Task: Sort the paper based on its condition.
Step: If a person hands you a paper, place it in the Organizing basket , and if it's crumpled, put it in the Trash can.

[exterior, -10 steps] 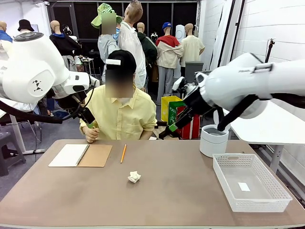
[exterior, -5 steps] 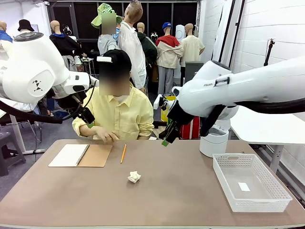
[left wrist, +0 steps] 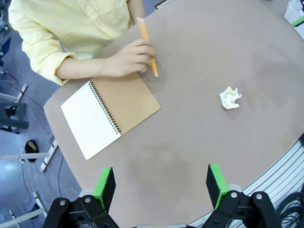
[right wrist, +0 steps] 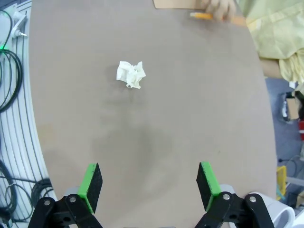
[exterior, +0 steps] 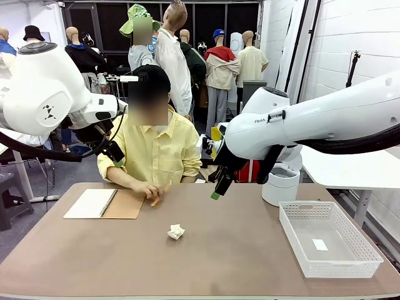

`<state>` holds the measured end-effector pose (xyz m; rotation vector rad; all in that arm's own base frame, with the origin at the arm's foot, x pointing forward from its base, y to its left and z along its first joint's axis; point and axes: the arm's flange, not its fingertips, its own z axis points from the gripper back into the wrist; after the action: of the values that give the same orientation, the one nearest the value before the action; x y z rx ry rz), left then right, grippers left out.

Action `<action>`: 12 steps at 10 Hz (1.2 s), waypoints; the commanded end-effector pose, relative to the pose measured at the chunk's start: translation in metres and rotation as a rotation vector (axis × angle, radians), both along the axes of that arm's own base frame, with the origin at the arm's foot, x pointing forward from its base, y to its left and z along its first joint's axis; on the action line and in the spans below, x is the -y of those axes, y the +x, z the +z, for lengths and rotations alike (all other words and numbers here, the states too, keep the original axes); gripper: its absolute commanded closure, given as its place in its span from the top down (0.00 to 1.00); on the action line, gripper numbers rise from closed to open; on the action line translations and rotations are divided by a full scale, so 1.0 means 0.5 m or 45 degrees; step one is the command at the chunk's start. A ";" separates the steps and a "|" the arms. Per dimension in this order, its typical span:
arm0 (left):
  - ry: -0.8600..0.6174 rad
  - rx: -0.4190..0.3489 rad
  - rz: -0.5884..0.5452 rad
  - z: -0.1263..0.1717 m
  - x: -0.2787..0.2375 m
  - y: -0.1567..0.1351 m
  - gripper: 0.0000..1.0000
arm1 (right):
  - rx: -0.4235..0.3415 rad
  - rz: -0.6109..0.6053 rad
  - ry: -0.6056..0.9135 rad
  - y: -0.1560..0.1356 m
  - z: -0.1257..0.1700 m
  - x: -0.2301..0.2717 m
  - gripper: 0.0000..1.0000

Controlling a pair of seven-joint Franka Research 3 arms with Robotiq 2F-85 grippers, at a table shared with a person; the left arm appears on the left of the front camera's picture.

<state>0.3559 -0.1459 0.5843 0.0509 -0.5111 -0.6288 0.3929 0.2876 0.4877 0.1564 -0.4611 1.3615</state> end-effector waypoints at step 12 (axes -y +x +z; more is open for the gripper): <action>-0.005 0.006 0.002 0.002 -0.002 0.000 1.00 | -0.086 0.137 -0.256 0.104 -0.198 -0.226 1.00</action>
<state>0.3558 -0.1460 0.5844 0.0510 -0.5113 -0.6291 0.4354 0.3881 0.3883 0.0784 -0.2778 1.5011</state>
